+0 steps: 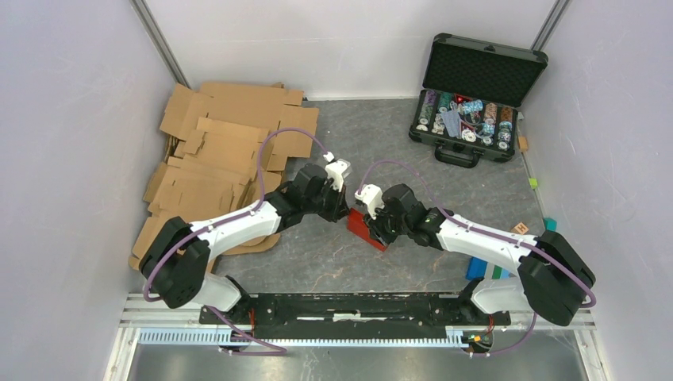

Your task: Fold the paper box

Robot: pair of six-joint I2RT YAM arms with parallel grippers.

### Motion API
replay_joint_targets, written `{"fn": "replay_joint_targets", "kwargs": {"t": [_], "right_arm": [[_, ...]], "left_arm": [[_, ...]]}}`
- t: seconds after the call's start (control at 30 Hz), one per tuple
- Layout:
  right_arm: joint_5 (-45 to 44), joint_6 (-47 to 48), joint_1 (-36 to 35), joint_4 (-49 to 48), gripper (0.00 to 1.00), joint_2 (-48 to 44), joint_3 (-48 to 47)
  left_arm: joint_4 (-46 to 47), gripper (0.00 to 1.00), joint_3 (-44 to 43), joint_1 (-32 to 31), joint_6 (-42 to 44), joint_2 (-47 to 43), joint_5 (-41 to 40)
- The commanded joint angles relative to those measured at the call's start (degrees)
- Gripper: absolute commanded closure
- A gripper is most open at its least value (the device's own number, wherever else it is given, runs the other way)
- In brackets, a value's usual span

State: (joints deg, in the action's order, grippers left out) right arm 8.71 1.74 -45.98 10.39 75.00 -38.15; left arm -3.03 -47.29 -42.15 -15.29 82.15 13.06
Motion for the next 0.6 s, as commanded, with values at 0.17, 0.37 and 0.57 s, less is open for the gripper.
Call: {"fn": "replay_joint_targets", "kwargs": {"t": [0.17,0.37,0.57], "right_arm": [[-1.2,-0.1,-0.5,-1.3,0.69,0.3,-2.3],[-2.6,-0.3,-0.6,-1.1,0.38,0.0,-2.3],[-3.8,-0.5,-0.5,-1.9,0.22,-1.8,-2.3]], "left_arm": [[-2.4,0.96,-1.8,-1.5,3.3,1.4,-4.2],[-4.0,0.98,-2.4,-2.5,4.0,2.2,-8.3],[-4.9,0.98,-3.0,-3.6,4.7,3.1,-10.6]]}}
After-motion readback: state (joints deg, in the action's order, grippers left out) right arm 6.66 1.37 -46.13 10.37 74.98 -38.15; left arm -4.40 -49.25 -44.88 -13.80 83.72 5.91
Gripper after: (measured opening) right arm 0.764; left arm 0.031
